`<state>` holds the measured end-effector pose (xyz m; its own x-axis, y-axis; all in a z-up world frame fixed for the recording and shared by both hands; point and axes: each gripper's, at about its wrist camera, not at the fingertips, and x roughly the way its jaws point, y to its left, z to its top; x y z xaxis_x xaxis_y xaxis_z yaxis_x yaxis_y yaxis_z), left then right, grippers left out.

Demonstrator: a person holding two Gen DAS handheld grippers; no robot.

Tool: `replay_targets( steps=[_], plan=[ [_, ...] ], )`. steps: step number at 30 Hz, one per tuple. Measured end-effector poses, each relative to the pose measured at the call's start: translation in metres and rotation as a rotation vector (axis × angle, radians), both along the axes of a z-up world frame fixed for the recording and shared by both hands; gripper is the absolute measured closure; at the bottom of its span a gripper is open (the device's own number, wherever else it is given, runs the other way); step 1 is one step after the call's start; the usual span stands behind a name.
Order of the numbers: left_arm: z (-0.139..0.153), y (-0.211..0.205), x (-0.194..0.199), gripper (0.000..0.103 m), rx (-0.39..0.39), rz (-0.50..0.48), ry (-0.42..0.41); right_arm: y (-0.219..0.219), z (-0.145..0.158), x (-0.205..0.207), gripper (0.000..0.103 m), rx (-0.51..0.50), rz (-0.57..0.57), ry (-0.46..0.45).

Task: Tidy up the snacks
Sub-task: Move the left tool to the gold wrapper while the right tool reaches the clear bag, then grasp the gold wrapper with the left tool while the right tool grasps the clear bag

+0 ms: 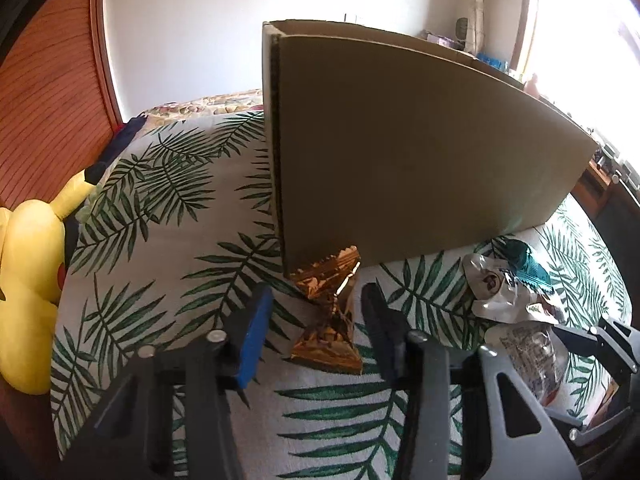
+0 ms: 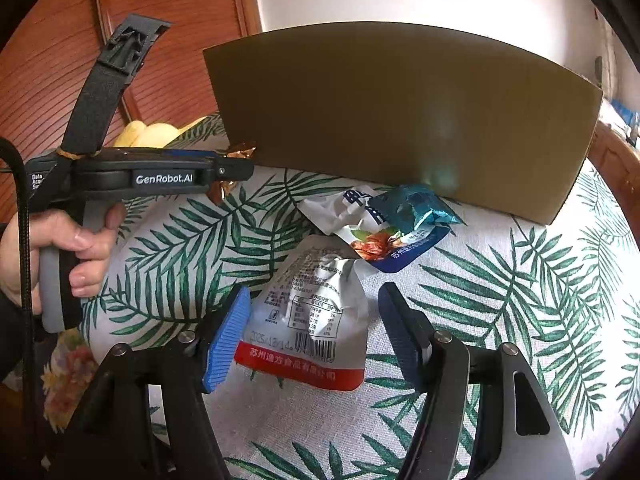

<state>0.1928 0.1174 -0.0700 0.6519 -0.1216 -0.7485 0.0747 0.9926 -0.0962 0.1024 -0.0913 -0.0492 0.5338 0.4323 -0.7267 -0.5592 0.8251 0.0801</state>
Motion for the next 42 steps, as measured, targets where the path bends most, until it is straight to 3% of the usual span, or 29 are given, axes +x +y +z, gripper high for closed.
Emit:
replay_targets(
  steps=[2,3,7,11,34,40,42],
  plan=[
    [-0.001,0.002,0.000,0.066,-0.007,0.003,0.002,0.001,-0.001,0.000,0.035,-0.005,-0.001,-0.003],
    [-0.001,0.004,0.000,0.075,-0.012,0.010,-0.001,0.001,-0.001,-0.001,0.035,-0.010,0.001,-0.006],
    [-0.001,0.005,-0.003,0.079,-0.005,0.002,-0.001,0.013,-0.006,-0.002,0.035,-0.026,0.011,-0.018],
    [0.000,0.001,-0.012,0.079,0.010,-0.019,0.000,0.013,-0.007,-0.003,0.035,-0.027,0.004,-0.021],
    [0.031,-0.010,-0.070,0.079,-0.079,-0.067,-0.078,0.028,-0.011,0.003,0.033,-0.084,0.025,-0.043],
    [0.033,-0.010,-0.075,0.079,-0.090,-0.072,-0.086,0.022,-0.008,-0.008,0.048,-0.072,0.052,-0.030],
    [0.031,-0.011,-0.076,0.079,-0.090,-0.071,-0.084,0.014,-0.005,-0.008,0.061,-0.021,0.061,0.011]
  ],
)
